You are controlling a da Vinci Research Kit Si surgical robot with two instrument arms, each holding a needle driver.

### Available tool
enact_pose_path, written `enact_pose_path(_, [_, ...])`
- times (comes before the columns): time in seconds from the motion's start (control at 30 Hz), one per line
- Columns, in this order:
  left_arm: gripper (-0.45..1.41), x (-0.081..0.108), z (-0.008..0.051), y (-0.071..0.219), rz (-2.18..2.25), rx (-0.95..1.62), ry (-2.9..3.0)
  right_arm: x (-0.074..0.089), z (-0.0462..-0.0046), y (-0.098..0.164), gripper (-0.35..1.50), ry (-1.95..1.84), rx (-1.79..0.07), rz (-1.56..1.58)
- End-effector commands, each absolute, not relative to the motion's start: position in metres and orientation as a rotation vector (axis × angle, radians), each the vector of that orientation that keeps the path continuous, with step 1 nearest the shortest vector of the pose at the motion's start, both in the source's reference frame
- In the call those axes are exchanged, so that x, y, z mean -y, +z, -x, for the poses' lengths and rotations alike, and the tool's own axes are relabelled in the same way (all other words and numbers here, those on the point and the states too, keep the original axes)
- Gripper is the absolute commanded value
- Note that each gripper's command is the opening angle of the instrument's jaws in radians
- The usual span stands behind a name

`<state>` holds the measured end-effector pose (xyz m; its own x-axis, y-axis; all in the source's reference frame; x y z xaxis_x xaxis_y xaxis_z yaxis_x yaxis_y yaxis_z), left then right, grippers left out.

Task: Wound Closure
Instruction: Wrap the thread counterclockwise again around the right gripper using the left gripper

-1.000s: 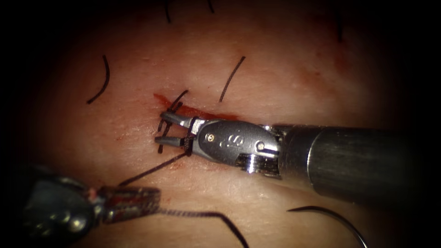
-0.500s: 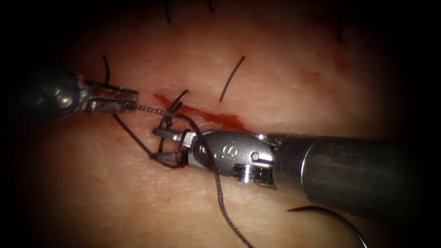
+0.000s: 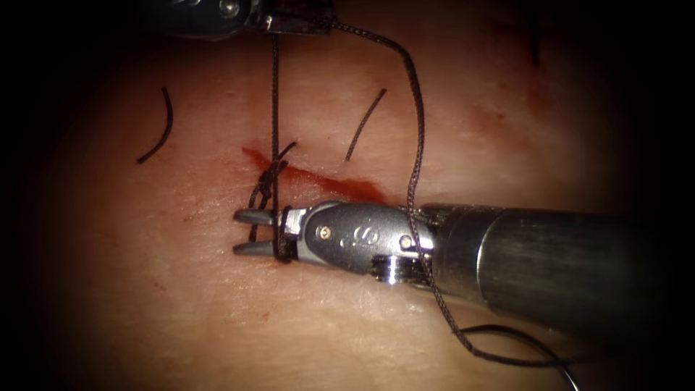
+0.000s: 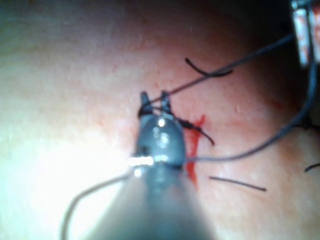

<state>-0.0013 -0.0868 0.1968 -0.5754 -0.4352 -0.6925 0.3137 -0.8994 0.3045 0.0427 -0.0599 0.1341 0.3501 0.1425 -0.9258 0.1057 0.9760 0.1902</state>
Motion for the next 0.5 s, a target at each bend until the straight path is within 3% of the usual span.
enact_pose_path(0.03, [-0.45,0.086,0.0023,0.199,-1.182,0.213,-2.435,0.06,-0.0428,0.134,0.2,0.042,-1.247,-0.231])
enact_pose_path(0.5, [-0.45,0.086,0.0023,0.21,-1.574,0.248,-2.108,0.06,-0.0417,0.134,0.14,0.153,-1.364,-0.214])
